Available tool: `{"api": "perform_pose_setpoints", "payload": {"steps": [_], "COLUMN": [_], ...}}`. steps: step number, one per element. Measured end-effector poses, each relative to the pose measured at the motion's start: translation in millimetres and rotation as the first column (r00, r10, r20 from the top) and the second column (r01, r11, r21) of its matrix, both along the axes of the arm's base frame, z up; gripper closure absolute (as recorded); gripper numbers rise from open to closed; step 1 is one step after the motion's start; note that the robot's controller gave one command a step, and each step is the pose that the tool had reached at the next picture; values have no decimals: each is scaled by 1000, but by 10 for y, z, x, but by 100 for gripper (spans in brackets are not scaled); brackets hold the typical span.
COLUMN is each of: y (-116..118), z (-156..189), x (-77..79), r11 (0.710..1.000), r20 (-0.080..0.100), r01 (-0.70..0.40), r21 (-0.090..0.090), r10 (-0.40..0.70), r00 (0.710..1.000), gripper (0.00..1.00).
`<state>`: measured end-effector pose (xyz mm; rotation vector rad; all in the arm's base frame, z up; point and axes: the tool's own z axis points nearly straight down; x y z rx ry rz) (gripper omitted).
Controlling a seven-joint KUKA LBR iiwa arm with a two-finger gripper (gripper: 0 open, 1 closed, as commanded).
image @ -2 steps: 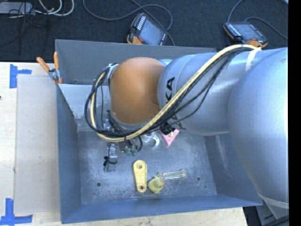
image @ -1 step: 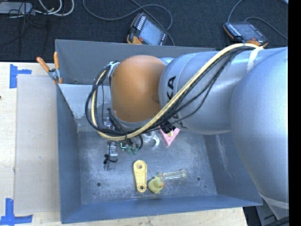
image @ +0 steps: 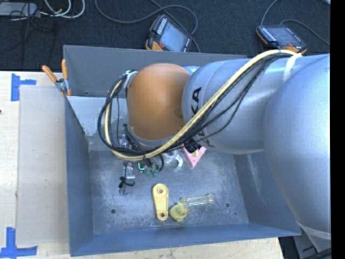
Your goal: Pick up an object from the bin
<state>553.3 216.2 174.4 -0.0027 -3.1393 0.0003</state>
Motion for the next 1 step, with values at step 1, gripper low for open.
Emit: {"api": "perform_pose_setpoints", "payload": {"steps": [1], "y": [-970], "z": [169], "x": [-4], "r11": [996], "r20": [-1], "r01": [84], "r21": [-4], "r10": [-84], "r00": [997], "gripper": [0]}}
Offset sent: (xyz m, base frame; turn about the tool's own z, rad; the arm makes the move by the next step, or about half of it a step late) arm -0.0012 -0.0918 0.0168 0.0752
